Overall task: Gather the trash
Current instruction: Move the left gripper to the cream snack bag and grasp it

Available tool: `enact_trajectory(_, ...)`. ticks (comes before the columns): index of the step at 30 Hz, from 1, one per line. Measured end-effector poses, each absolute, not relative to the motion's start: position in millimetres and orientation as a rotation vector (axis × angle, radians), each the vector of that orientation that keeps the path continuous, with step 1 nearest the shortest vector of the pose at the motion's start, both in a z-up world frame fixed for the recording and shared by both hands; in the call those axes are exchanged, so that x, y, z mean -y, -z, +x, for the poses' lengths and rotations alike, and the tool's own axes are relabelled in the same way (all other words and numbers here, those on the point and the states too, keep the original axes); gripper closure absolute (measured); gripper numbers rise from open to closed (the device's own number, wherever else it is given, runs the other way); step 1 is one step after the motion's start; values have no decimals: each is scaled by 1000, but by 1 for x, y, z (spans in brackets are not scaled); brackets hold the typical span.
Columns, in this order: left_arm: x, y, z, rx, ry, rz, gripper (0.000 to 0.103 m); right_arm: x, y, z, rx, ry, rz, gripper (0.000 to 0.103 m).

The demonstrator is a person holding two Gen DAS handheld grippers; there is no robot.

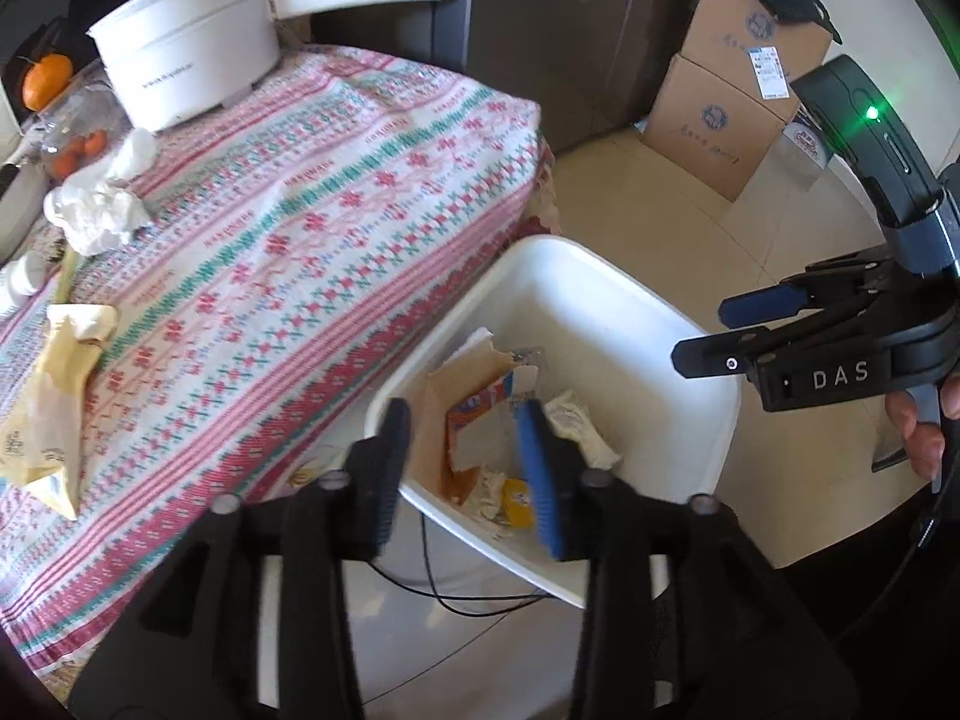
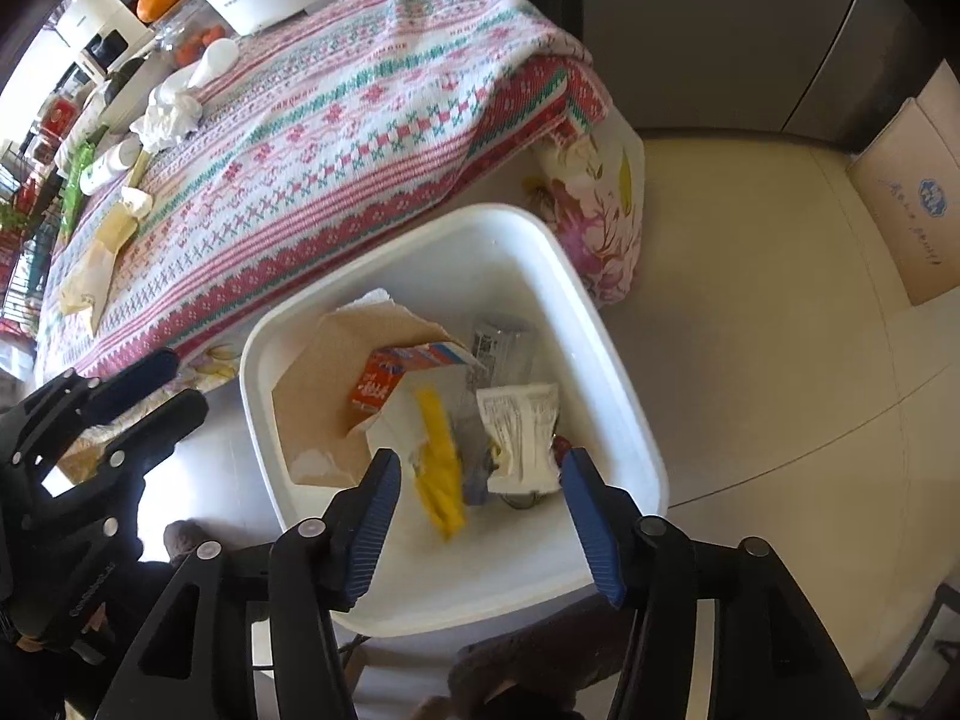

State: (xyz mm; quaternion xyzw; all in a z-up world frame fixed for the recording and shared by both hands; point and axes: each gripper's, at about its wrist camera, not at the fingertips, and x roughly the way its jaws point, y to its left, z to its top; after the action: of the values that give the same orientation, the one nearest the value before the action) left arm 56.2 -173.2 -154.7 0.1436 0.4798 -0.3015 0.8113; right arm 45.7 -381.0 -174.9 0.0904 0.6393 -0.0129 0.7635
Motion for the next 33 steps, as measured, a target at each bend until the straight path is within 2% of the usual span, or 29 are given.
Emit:
enact_trajectory(2, 169, 149, 57, -1010, 630, 306, 48, 380, 169, 45, -1373, 33, 194, 40)
enact_trajectory(14, 119, 120, 79, -973, 489, 257, 25, 357, 139, 60, -1236, 16, 160, 28)
enact_trajectory(22, 72, 104, 99, -934, 385, 209, 20, 322, 113, 77, -1119, -6, 99, 23)
enact_trajectory(33, 20, 100, 122, -917, 233, 182, 19, 270, 102, 101, -1033, -48, 23, 21)
